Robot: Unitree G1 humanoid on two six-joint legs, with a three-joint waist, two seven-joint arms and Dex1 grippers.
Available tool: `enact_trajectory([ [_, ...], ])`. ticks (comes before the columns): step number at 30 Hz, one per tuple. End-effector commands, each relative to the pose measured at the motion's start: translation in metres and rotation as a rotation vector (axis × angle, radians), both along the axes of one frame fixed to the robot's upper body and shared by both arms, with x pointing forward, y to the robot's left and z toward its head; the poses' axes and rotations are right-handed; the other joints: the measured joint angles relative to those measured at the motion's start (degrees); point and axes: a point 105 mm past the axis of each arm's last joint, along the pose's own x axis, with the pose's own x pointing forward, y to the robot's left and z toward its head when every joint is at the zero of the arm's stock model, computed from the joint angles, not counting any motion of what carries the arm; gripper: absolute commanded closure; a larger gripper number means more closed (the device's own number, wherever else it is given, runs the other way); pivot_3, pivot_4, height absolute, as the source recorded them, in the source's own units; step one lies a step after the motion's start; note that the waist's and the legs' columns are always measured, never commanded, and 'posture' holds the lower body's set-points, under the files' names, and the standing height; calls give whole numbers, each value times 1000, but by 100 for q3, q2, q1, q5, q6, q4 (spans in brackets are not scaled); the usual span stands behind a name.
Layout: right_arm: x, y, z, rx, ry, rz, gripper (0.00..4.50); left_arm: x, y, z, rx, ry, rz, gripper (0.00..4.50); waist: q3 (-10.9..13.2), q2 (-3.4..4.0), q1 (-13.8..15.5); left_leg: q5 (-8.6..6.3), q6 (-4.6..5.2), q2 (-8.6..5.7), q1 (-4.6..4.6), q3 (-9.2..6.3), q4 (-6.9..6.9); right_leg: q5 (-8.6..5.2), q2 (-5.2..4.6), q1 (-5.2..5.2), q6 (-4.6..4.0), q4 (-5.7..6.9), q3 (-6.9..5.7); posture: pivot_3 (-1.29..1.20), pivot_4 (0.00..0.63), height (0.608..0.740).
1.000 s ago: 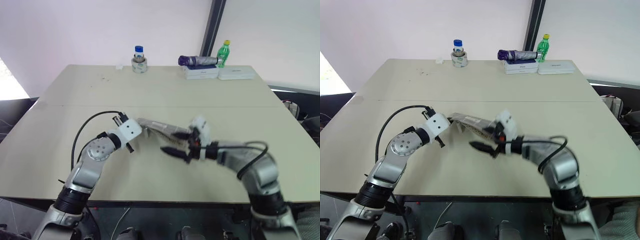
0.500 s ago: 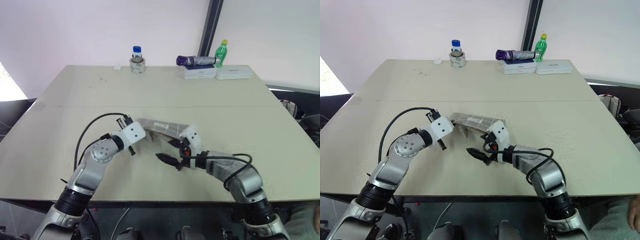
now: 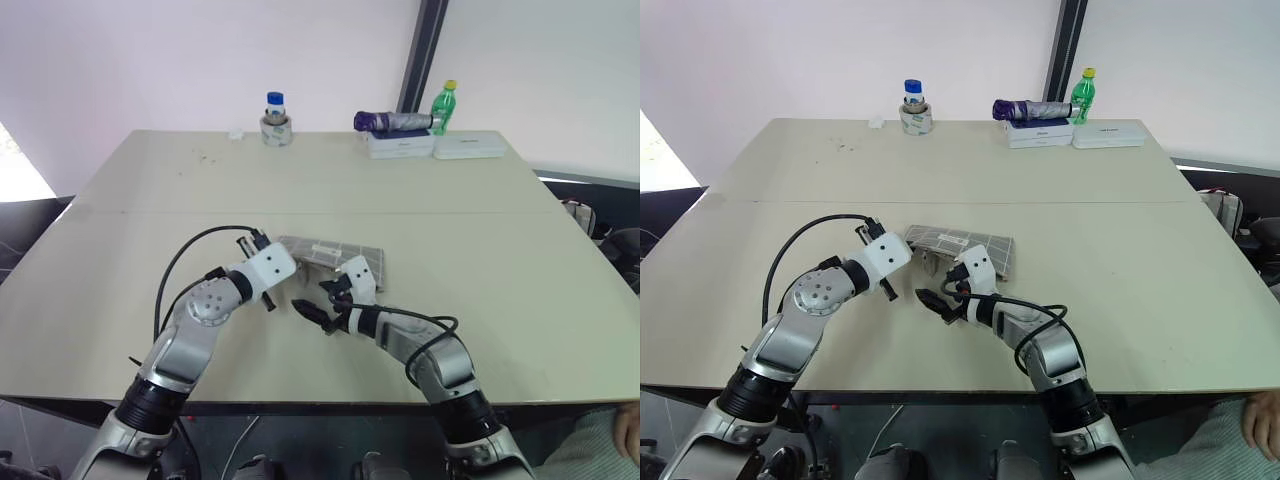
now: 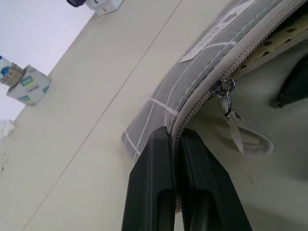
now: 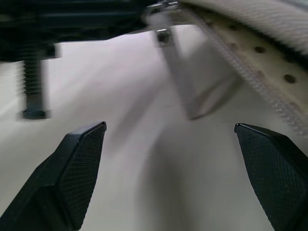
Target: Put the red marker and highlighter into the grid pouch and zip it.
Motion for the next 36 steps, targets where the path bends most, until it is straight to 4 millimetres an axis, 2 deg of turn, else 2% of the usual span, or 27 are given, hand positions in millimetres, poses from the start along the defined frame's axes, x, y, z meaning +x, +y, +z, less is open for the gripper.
enact_trajectory([
  [1, 4, 9, 21, 45, -83, 11, 67, -5, -7, 16, -10, -59, -27, 4500, 0, 0, -4, 0, 0, 1, 0, 0, 0, 0, 0, 0, 0, 0, 0, 0, 150, 740],
  [7, 11, 18, 24, 46, -120, -17, 67, -7, -9, 16, -14, -58, -29, 4500, 0, 0, -6, 0, 0, 1, 0, 0, 0, 0, 0, 0, 0, 1, 0, 0, 150, 740],
  [8, 12, 20, 25, 62, -116, -13, 297, -7, -9, 16, -14, -58, -30, 4500, 0, 0, -7, 0, 0, 1, 0, 0, 0, 0, 0, 0, 0, 1, 0, 0, 150, 740],
  [10, 12, 21, 24, 66, -107, -6, 953, -7, -9, 16, -15, -60, -29, 4500, 0, 0, -7, 0, 0, 1, 0, 0, 0, 0, 0, 0, 0, 1, 0, 0, 150, 740],
  [13, 12, 21, 23, 59, -105, 3, 2434, -6, -8, 16, -14, -60, -26, 4500, 0, 0, -5, 0, 0, 1, 0, 1, 0, 0, -1, 0, 0, 0, 0, 0, 150, 740],
  [15, 10, 20, 22, 59, -108, 11, 3641, -6, -7, 15, -12, -60, -21, 4500, 0, 0, -9, 0, 0, 1, 0, 1, 0, 0, -1, 0, 0, 0, 0, 0, 150, 740],
  [17, 11, 17, 22, 69, -97, -1, 4470, -6, -6, 14, -4, -60, -18, 4500, 0, 0, -9, 0, 0, 1, 0, 0, 0, 0, -1, 0, 0, 1, 0, 0, 150, 740],
  [21, 6, 9, 25, 56, -107, 6, 4470, -4, 0, 14, 20, -71, 9, 4500, 0, 0, 1, 0, 0, 1, 0, 1, 0, 0, -1, 0, 0, 1, 0, 0, 150, 740],
  [26, -9, -15, 24, 3, -97, 38, 4470, -2, 18, 9, 97, -83, 46, 4500, 0, 0, 0, 0, 0, 1, 0, 0, -1, 0, -2, 0, 0, 0, 0, 0, 150, 740],
  [28, -16, -29, 20, -56, -100, 69, 4470, 0, 27, 6, 101, -78, 70, 4500, 0, 0, 3, 0, 0, 1, 0, 0, -1, 0, -2, 0, 0, 0, 0, 0, 150, 740],
  [32, -14, -62, 18, -112, -83, 36, 4470, 1, 42, 1, 137, -71, 95, 4500, 0, 0, 7, 0, 0, 0, 0, 0, -1, 0, -2, 0, 0, 0, 0, 0, 150, 740],
  [36, -4, -102, 15, -200, -86, -34, 4470, 2, 52, 1, 142, -74, 106, 4500, 0, 0, 12, 0, 1, 0, 0, 0, -1, 0, -1, 0, 0, 0, 0, 0, 150, 740],
])
